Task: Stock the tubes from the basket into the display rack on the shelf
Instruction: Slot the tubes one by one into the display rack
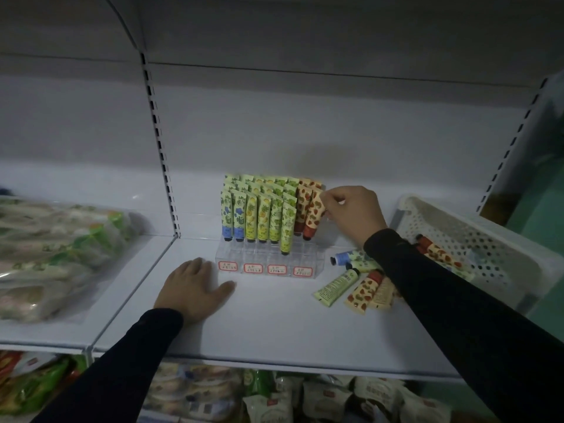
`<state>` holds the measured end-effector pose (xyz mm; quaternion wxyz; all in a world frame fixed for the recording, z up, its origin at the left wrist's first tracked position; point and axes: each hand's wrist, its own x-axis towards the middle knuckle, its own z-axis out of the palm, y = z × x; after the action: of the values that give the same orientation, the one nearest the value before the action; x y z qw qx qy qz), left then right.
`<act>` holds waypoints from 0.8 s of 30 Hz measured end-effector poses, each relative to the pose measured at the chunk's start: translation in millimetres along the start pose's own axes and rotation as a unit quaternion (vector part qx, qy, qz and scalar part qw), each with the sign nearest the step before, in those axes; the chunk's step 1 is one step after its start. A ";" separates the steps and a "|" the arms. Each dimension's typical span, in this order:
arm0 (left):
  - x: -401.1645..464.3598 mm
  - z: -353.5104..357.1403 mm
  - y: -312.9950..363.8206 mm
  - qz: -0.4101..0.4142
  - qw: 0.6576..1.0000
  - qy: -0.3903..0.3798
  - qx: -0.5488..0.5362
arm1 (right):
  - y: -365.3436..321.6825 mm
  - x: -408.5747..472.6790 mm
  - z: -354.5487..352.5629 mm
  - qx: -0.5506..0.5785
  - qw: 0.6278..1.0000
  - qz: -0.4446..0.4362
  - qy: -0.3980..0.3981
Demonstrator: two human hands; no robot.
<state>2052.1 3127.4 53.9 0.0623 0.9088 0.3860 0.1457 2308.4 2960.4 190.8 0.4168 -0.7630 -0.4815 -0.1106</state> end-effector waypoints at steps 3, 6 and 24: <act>0.6 2.3 -2.2 0.002 1.000 0.003 -0.002 | -6.5 3.6 5.8 -0.008 1.000 -0.009 0.002; 0.3 2.1 -1.0 -0.001 1.000 0.000 -0.006 | -8.7 6.6 14.0 -0.025 0.999 -0.025 -0.003; 1.0 3.5 -2.2 0.001 1.000 0.009 -0.013 | -8.4 15.2 35.0 -0.085 0.996 -0.038 -0.016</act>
<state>2052.3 3129.6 50.2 0.0707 0.9067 0.3839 0.1595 2301.2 2997.7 181.9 0.3384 -0.7782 -0.5059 -0.1549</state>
